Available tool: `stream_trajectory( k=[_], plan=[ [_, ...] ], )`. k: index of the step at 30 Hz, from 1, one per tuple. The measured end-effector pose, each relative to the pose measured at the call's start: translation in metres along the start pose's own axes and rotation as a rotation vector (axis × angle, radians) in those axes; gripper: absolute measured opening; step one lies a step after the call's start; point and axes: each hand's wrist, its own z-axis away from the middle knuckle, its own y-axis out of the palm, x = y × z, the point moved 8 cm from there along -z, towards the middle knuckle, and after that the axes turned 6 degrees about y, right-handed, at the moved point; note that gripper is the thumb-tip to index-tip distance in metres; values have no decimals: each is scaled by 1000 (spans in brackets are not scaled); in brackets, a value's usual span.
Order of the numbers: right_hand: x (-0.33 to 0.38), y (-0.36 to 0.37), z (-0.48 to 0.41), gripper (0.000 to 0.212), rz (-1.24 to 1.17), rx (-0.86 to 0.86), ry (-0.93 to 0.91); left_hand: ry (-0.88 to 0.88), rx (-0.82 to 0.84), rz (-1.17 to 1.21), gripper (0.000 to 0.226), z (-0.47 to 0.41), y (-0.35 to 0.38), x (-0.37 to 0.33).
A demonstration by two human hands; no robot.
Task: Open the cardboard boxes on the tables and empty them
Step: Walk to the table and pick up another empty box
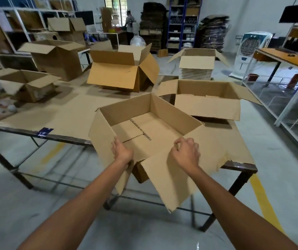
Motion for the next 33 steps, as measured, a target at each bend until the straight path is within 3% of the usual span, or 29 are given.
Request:
stream_trajectory(
  k=[3,6,9,13,17,19,21,25,30,33],
  plan=[
    [5,5,-9,28,41,-20,61,77,-13,-59,37,-43,-46,28],
    [4,4,-19,40,75,-116,150,174,-53,-173,29,-49,-84,26],
    [-1,1,-28,47,13,-217,210,148,-87,-206,14,-40,-92,26],
    [-24,-3,-38,50,-215,-248,370,-143,-110,-217,53,-11,-84,52],
    [-48,14,-46,56,-249,56,588,-415,-165,109,82,1,-74,115],
    [-52,24,-47,51,-223,165,565,-517,-211,381,83,1,-68,142],
    [-51,31,-45,50,-263,219,487,-544,-246,585,61,8,-61,145],
    [-54,34,-35,61,-412,233,351,-465,-226,606,26,17,-61,129],
    [-39,24,-27,50,-496,163,208,-392,-272,592,32,10,-86,114],
    [-27,5,-26,53,-564,100,180,-318,-275,592,35,8,-100,87]
  ],
)
